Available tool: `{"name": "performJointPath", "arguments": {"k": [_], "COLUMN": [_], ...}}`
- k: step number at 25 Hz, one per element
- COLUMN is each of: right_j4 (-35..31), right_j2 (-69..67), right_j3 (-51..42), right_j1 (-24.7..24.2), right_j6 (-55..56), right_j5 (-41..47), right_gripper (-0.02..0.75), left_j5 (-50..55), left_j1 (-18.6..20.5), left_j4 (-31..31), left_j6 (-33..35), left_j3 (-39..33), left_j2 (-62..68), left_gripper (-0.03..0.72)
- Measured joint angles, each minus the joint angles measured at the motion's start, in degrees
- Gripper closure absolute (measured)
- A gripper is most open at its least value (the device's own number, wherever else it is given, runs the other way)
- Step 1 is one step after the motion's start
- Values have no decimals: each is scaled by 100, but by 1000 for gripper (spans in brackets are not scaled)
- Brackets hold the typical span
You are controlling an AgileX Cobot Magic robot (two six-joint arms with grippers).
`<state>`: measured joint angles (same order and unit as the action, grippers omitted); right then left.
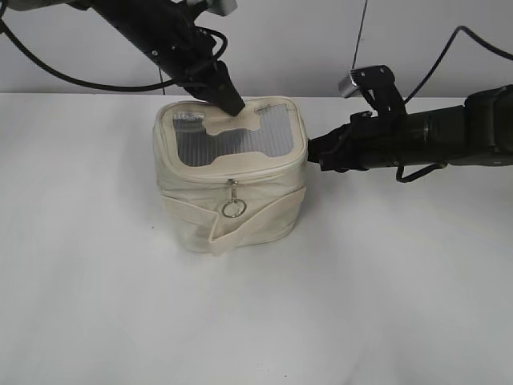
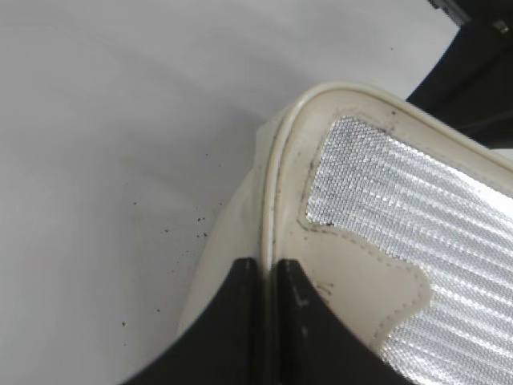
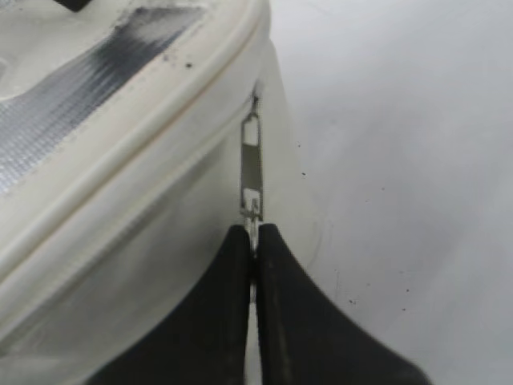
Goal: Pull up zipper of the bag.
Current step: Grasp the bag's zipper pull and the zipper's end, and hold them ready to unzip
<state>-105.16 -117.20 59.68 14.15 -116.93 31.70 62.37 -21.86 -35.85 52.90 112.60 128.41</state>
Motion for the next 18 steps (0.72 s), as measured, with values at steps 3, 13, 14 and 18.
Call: {"name": "performJointPath", "arguments": {"k": [3, 13, 14, 18], "right_j4": [-13, -82, -88, -88], "right_j2": [137, 545, 598, 753], "right_j3": [-177, -723, -780, -857], "right_j1": [0, 0, 0, -10], "right_j6": [-47, -85, -85, -81], "right_j5": [40, 100, 100, -205], "right_gripper": [720, 720, 720, 720], "left_j5": [0, -1, -1, -1], "left_j1": [0, 0, -4, -4], "left_j4": [0, -7, -7, -12], "left_j6": [0, 0, 0, 0], "left_j3": [0, 0, 0, 0], "left_j2": [0, 0, 0, 0], "left_gripper": [644, 644, 644, 644]}}
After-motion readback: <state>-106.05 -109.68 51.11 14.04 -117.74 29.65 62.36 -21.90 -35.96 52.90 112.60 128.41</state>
